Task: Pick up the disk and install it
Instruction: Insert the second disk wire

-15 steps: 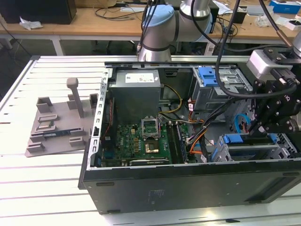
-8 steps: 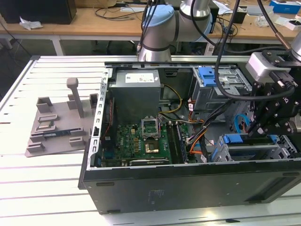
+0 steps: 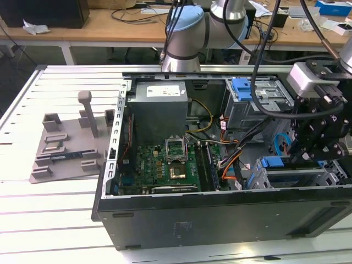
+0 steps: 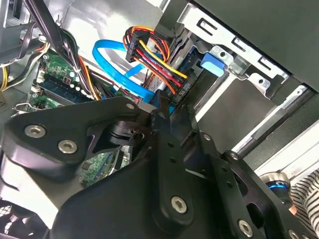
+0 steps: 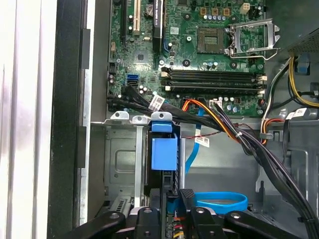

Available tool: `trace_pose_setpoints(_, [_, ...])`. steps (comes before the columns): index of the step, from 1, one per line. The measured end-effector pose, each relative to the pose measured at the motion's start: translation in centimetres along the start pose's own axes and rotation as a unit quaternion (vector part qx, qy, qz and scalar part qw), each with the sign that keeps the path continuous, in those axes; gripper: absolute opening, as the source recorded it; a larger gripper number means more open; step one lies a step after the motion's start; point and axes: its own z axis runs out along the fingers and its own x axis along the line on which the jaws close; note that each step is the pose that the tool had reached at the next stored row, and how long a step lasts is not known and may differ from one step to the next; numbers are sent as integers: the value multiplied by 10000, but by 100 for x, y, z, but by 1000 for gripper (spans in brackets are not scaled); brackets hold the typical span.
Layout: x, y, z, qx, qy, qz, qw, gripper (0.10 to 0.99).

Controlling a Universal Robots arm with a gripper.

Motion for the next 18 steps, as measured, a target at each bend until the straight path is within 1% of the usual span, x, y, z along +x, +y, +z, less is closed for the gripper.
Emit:
trace_pose_setpoints(2, [-8,3,-57,0,0,0,10000,298])
trace_pose_setpoints(3, [-20,6,-116,0,1,0,10000,298])
trace_pose_setpoints(6, [-58,12,-235,0,2,0,10000,298])
trace_pose_setpoints(7, [-66,14,-262,0,1,0,10000,282])
trace_pose_setpoints(8, [-76,15,-287,0,1,0,10000,220])
trace_pose_setpoints(9, [-87,17,-332,0,2,0,10000,153])
trace_pose_setpoints(10, [-91,19,-353,0,1,0,10000,106])
trace_pose_setpoints(12, [-104,22,-414,0,2,0,10000,106])
trace_pose_setpoints(14, [-109,23,-443,0,2,0,10000,106])
trace_pose_setpoints(18, [-109,24,-454,0,1,0,10000,106])
